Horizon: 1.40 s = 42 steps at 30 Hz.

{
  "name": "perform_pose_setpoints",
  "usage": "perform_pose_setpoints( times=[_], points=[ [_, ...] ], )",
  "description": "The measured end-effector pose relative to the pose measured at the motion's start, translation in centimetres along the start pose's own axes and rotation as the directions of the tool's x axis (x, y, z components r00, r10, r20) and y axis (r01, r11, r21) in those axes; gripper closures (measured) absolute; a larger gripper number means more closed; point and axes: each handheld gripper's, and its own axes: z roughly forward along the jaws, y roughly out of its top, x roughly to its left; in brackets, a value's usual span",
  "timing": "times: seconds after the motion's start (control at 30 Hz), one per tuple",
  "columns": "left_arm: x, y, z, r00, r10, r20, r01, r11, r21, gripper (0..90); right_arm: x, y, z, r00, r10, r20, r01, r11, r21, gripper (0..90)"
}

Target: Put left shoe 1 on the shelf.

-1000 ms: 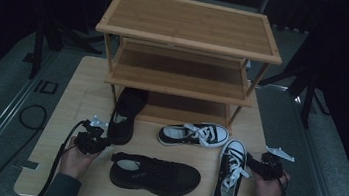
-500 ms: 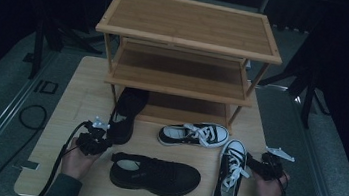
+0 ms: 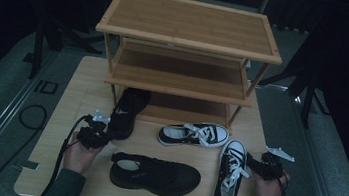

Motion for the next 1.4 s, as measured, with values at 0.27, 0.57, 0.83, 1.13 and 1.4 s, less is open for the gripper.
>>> perform_pose_setpoints(
  times=[0.27, 0.57, 0.83, 1.13, 1.4],
  points=[
    [0.0, 1.0, 0.7, 1.0000, -0.004, 0.008, 0.004, 0.9999, -0.014, 88.6, 0.0, 0.0, 0.0, 1.0000, 0.000, 0.000, 0.000, 1.000, 0.000, 27.0],
    [1.2, 1.8, 1.2, 0.9986, -0.051, -0.011, 0.051, 0.9984, -0.023, 88.5, 0.0, 0.0, 0.0, 1.0000, 0.000, 0.000, 0.000, 1.000, 0.000, 27.0],
    [0.8, 2.8, 2.2, 0.9993, -0.035, 0.009, 0.035, 0.9992, -0.021, 88.5, 0.0, 0.0, 0.0, 1.0000, 0.002, -0.001, -0.002, 1.000, 0.000, 27.0],
    [0.3, 4.3, 3.4, 1.0000, -0.001, 0.008, 0.001, 1.0000, -0.009, 88.5, 0.0, 0.0, 0.0, 1.0000, 0.002, -0.001, -0.002, 1.000, 0.000, 27.0],
    [0.3, 5.0, 4.0, 0.9999, -0.006, 0.010, 0.006, 0.9999, -0.012, 88.3, 0.0, 0.0, 0.0, 1.0000, 0.001, -0.001, -0.001, 1.000, 0.000, 27.0]
  ],
)
